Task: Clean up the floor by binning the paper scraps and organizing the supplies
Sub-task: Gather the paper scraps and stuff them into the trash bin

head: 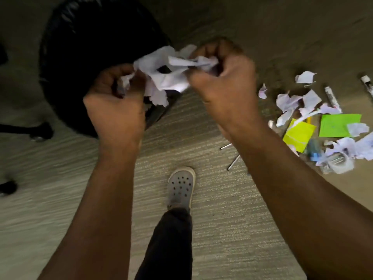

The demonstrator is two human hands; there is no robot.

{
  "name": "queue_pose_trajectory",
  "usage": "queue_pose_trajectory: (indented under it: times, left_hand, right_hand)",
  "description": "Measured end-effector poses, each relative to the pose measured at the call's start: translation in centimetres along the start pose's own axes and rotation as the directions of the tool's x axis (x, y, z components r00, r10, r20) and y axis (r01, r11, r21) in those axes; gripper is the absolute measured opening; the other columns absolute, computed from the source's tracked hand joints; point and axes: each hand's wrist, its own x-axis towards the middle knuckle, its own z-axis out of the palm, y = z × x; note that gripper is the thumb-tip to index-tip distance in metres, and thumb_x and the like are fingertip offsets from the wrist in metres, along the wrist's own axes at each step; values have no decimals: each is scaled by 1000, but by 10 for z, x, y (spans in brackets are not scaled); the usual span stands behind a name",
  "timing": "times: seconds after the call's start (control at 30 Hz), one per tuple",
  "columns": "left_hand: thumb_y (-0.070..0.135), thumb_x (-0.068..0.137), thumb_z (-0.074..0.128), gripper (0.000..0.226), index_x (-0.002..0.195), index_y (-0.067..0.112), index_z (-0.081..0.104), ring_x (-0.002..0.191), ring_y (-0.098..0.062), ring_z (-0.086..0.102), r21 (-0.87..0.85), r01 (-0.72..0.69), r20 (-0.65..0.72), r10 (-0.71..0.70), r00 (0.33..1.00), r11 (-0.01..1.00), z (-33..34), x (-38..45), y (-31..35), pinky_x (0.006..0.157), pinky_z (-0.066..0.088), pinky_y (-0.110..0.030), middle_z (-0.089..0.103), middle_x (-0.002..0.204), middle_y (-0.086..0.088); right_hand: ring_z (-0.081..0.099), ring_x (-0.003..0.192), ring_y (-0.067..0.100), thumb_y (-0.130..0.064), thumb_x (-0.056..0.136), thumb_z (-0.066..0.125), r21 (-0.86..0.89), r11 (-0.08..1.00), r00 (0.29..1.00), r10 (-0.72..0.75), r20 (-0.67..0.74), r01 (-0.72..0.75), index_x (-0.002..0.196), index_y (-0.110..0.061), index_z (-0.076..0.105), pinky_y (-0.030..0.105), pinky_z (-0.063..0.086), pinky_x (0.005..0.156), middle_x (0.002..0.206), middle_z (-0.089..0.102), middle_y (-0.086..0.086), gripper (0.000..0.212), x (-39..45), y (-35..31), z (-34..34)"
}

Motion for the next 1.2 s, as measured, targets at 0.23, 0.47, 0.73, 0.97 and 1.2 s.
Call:
queue_pose_trajectory:
  times: [0.23,0.47,0.73,0.97,1.2]
  left_hand:
    - [13,81,68,23,103,6,71,94,-20,70,119,101,-71,-93,993,988,-53,54,-37,85,58,-44,73,100,-9]
    - [26,78,56,40,116,22,65,90,8,62,307,138,55,-163,985,942,-59,59,-62,84,51,-12,67,99,16]
    - [14,86,50,36,118,8,65,106,-11,64,324,-136,16,138,990,936,-38,14,-39,93,50,-22,68,114,-2]
    - [8,94,53,21,110,3,66,95,3,56,267,-417,277,345,896,869,39,-62,-27,83,41,-4,60,108,1]
    - [14,90,55,29,118,13,64,95,-12,61,333,-368,536,147,831,868,163,-103,-87,83,46,-15,65,107,0]
  right_hand:
    - [54,77,4,-9,85,64,-382,912,969,-62,237,152,99,-16,56,12,41,57,89,56,-7,17,29,-14,100]
    - [41,132,26,-33,91,58,-621,707,852,51,521,338,147,-25,30,36,43,104,147,40,4,63,27,9,120]
    - [59,106,25,-21,87,59,-585,724,930,-302,208,366,119,-7,61,32,49,85,117,64,10,35,-5,25,76]
    - [60,99,23,-17,90,58,-652,748,978,-204,-53,121,110,-8,64,27,42,86,106,68,6,23,-35,85,-34]
    - [58,104,32,-18,87,57,-772,633,996,-9,-84,-59,109,-7,64,35,41,90,107,66,13,25,-47,179,-176]
